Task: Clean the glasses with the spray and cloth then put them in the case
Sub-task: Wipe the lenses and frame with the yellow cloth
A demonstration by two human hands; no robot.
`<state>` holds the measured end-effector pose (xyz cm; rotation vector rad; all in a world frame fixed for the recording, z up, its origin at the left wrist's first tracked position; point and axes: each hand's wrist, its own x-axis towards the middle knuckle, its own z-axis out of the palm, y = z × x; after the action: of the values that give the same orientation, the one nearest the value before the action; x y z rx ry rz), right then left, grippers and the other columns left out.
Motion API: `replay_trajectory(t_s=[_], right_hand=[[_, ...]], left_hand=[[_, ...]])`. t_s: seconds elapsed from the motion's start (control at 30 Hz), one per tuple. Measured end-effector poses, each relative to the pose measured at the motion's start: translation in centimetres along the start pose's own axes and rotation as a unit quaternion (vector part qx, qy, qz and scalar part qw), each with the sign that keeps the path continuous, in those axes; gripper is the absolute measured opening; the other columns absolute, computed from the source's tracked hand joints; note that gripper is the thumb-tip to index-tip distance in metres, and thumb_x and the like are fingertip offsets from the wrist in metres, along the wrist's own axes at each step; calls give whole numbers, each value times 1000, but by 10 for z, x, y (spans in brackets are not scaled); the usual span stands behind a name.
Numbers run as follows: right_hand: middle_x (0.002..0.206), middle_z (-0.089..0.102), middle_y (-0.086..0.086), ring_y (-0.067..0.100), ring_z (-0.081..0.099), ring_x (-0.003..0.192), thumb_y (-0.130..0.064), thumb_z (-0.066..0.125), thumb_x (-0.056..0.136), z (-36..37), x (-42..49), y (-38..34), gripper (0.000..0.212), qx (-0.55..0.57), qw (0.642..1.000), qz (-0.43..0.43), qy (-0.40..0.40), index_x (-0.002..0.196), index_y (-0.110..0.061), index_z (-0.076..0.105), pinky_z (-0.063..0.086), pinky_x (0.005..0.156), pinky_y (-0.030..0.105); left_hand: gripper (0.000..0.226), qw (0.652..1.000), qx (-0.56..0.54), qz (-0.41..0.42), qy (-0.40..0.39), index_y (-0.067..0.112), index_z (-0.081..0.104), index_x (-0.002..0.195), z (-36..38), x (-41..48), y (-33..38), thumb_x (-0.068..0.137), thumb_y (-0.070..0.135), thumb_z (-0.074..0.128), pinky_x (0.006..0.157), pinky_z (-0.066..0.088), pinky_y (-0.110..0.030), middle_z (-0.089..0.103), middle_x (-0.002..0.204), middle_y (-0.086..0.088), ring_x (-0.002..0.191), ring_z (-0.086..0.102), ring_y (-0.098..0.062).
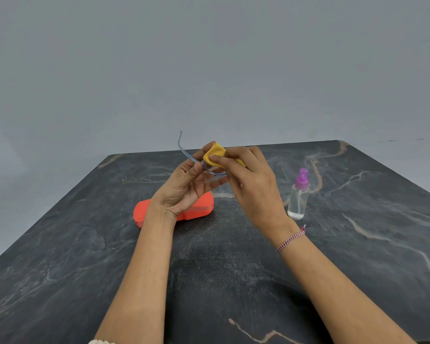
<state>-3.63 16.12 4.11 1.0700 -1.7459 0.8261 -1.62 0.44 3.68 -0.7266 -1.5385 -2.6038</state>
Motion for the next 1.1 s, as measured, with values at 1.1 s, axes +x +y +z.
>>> replay_trajectory(t_s=[1.1], right_hand=[[99,64,4,17,49,89,-6,53,84,2,-1,-2,32,-20,1000,-14,-9,112,-13,66,54,60,34]], left_hand=[[58,1000,-11,-13,-1,15,67,116,-3,-1,2,63,33,84,77,57,-32,68,114,-1,104,64,-17]])
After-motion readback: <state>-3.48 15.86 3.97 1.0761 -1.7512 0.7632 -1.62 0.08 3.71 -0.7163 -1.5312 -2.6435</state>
